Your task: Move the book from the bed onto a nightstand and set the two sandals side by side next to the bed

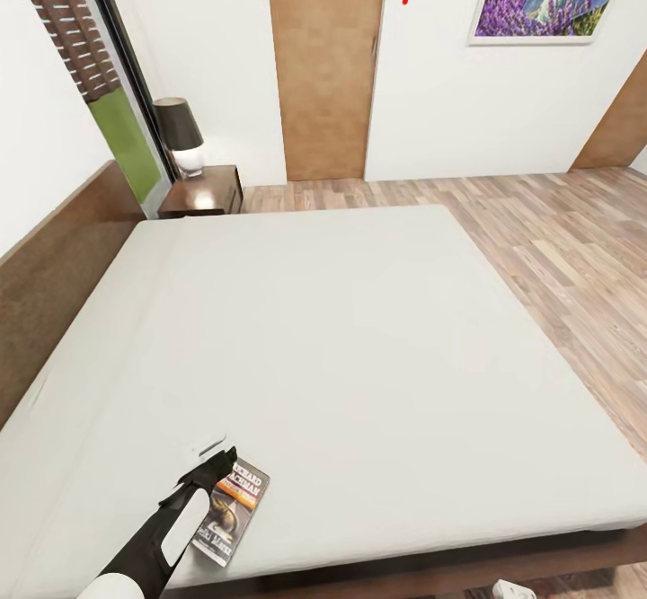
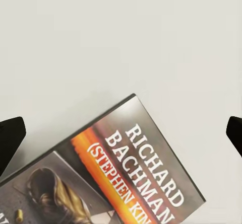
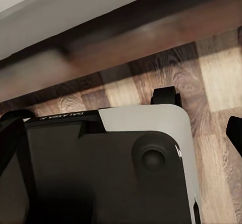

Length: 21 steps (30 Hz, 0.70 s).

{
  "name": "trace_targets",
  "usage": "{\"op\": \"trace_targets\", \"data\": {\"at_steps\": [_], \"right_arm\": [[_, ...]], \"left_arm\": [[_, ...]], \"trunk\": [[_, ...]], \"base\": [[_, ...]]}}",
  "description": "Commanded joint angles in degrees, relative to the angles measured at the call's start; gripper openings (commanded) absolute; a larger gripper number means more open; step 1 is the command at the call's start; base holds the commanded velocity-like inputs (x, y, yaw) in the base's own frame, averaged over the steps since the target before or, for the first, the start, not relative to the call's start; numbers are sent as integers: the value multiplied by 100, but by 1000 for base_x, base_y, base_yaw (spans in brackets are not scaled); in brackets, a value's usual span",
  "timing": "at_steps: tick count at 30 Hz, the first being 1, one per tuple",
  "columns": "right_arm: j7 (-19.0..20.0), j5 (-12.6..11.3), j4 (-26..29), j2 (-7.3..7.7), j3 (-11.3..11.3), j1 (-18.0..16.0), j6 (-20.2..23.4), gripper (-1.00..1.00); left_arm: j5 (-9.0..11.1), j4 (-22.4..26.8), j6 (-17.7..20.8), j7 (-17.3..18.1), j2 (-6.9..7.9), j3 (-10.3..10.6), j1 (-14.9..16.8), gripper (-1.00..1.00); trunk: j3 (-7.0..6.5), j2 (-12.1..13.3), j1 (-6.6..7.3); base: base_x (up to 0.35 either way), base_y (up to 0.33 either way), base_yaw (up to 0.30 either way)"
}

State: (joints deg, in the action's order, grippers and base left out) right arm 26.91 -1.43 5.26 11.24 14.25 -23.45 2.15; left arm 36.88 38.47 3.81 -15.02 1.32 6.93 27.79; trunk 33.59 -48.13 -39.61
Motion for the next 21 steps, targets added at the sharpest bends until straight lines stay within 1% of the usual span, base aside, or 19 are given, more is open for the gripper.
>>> {"op": "trace_targets", "data": {"at_steps": [1,21], "right_arm": [[25,-15,2,1,25,-2,22,100],[25,-15,2,1,21,-3,22,100]], "left_arm": [[38,13,15,-54,9,38,0,100],[38,12,15,-54,9,44,-2,100]], "trunk": [[24,-46,-23],[383,-848,-462]], "base": [[0,0,0],[0,0,0]]}}
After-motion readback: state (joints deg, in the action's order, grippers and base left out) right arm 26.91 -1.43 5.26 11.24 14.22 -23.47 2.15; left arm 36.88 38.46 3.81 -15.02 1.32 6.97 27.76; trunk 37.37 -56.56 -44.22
